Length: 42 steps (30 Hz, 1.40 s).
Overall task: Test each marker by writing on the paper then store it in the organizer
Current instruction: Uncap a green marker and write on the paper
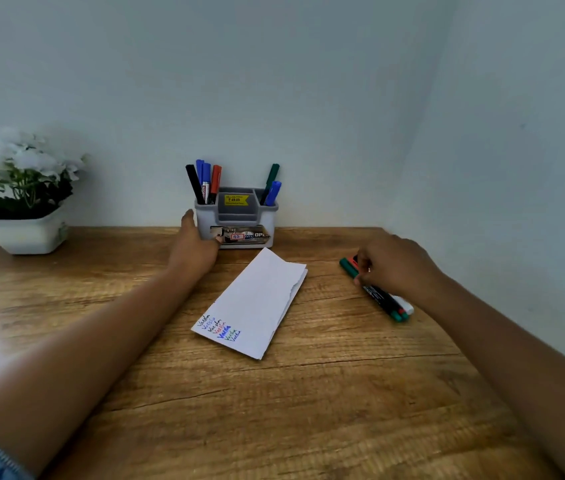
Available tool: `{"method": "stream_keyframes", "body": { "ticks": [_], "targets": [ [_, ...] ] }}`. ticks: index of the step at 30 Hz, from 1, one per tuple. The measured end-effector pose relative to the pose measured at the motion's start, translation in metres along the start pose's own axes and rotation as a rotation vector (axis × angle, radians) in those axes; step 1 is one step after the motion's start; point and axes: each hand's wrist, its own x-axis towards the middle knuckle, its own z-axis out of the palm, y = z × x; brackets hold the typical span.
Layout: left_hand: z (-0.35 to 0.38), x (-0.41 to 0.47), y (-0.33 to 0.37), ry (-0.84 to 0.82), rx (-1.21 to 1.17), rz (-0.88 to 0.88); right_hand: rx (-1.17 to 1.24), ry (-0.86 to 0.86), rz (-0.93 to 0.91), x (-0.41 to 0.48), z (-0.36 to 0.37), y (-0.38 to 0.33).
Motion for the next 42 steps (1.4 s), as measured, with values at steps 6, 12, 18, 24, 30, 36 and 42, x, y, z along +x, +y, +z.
{"method": "stream_keyframes", "body": {
  "ticks": [6, 12, 18, 24, 30, 36, 42],
  "targets": [
    [-0.015, -0.039, 0.004, -0.082, 0.021, -0.044, -0.038, 0.002, 0.028, -0.003, 0.006, -0.005],
    [-0.047, -0.091, 0.006, -0.641, 0.376, 0.173, -0.019, -0.019, 0.038, -0.003, 0.011, -0.009],
    [-0.059, -0.096, 0.0, -0.853, 0.694, 0.341, 0.198, 0.121, -0.05, -0.014, -0.004, -0.022],
    [-0.055, -0.093, 0.001, -0.852, 0.72, 0.361, 0.221, 0.061, -0.436, -0.037, -0.014, -0.054],
    [-0.055, -0.107, 0.018, -0.569, 0.456, 0.481, 0.157, 0.289, -0.662, -0.041, -0.007, -0.06],
    [-0.053, -0.119, 0.035, -0.395, 0.533, 0.663, 0.165, 0.465, -0.789, -0.047, -0.008, -0.066],
    [-0.066, -0.12, 0.038, -0.296, 0.549, 0.803, 0.271, 0.349, -0.799, -0.047, -0.017, -0.062]
  ]
}}
